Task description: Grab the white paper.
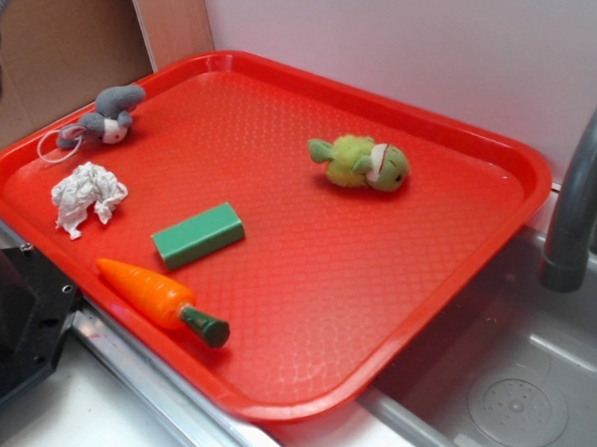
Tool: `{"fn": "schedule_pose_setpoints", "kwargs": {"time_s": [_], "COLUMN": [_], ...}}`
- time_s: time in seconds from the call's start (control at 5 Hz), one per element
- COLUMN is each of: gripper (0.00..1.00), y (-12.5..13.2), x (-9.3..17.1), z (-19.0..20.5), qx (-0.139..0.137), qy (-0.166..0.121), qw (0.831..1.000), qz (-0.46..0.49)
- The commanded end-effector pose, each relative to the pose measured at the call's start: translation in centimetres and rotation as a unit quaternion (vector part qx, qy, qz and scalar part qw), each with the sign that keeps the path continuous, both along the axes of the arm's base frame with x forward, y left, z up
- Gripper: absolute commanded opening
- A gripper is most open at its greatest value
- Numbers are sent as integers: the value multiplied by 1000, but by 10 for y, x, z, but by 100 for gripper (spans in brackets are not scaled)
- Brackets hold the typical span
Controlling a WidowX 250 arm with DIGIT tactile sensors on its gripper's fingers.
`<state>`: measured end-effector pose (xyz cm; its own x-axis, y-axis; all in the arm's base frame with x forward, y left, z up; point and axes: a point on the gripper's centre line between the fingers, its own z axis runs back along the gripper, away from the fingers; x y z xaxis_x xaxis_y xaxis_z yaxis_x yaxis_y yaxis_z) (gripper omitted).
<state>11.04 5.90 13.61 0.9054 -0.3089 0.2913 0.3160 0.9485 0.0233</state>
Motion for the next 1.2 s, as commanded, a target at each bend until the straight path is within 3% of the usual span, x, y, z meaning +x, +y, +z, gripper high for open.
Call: {"fn": "schedule_pose_setpoints", "kwargs": {"time_s": [0.0,0.2,0.6,0.8,1.0], "gripper": [100,100,100,0,0], "y": [20,22,12,12,13], "x": [28,35,36,36,40], "z": [-58,-86,-115,-118,-122], "qx": [41,65,64,62,68], "qy": [26,47,69,73,77], "qw": [998,996,996,995,995], "qz": [31,23,-4,3,8]}}
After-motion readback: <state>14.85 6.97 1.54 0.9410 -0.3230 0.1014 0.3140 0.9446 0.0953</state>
